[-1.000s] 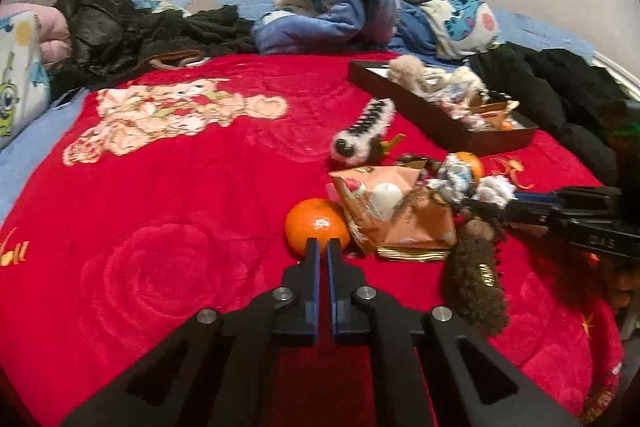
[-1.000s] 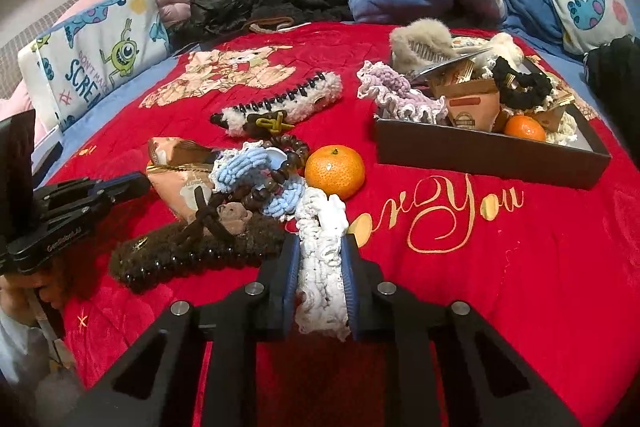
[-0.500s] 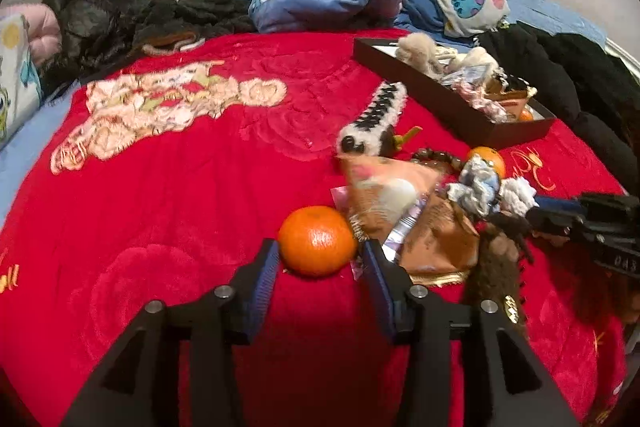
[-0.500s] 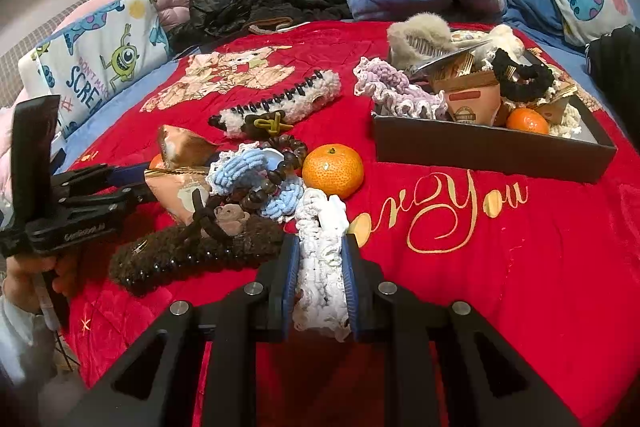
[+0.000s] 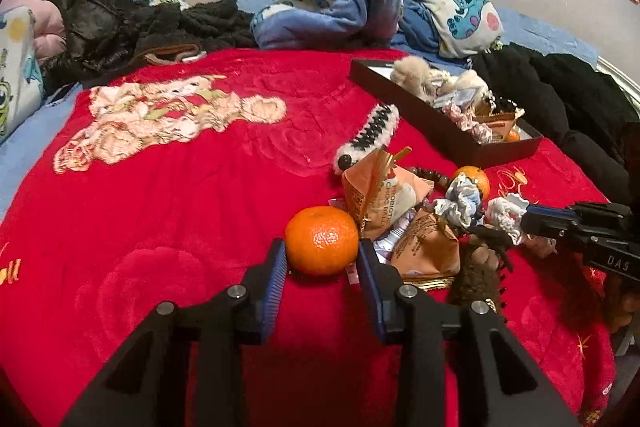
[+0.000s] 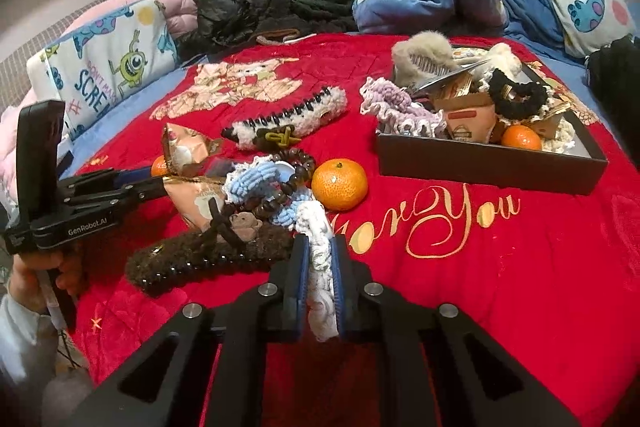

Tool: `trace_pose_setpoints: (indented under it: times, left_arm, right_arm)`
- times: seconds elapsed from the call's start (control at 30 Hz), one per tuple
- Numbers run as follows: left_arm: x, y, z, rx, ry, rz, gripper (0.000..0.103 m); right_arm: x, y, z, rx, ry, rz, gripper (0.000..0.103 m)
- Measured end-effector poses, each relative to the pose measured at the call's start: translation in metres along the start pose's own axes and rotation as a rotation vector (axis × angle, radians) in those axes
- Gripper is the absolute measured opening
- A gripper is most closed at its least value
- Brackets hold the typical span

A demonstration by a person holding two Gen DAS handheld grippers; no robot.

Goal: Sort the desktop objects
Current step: 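Lift the orange and the scrunchie up off the bedspread in both tools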

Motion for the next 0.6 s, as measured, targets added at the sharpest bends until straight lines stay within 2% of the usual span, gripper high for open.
trace_pose_setpoints:
  times: [0.4, 0.6]
  left_arm:
    - [0.003, 0.016, 0.044, -0.04, -0.065, 0.014, 0.036]
    - [-0.004, 0.024, 0.037, 0.007, -0.086, -0.013, 0.037]
  right_arm:
    - [-0.001, 0.013, 0.034, -0.052, -0.01, -0.049, 0.008]
    - [-0.001, 0.026, 0.046, -0.051, -0.022, -0.066, 0.008]
Point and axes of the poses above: each gripper's, at about its wrist camera, not at the fingertips, and z roughly against the way its jaws point, x to its left, y to its underside, the point moved 2 cm from there along -z, roughly the way its jaws point, and after that the axes turned 14 degrees about x, right-handed, at the moved point
